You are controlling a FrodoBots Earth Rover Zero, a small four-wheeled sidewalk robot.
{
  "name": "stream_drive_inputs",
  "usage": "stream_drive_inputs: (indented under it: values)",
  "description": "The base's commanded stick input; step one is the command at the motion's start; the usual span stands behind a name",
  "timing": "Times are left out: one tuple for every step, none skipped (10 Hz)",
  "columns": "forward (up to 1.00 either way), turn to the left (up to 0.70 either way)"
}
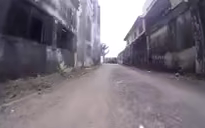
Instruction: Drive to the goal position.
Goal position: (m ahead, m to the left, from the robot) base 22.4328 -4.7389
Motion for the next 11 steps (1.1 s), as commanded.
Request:
stream_drive_inputs:
  values:
    - [0.5, 0.0]
    - [0.5, 0.0]
    - [0.5, 0.0]
    - [0.5, 0.0]
    - [0.5, 0.0]
    - [0.5, 0.0]
    - [0.5, 0.0]
    - [0.5, 0.0]
    - [0.5, 0.0]
    - [0.5, 0.0]
    - [0.5, 0.0]
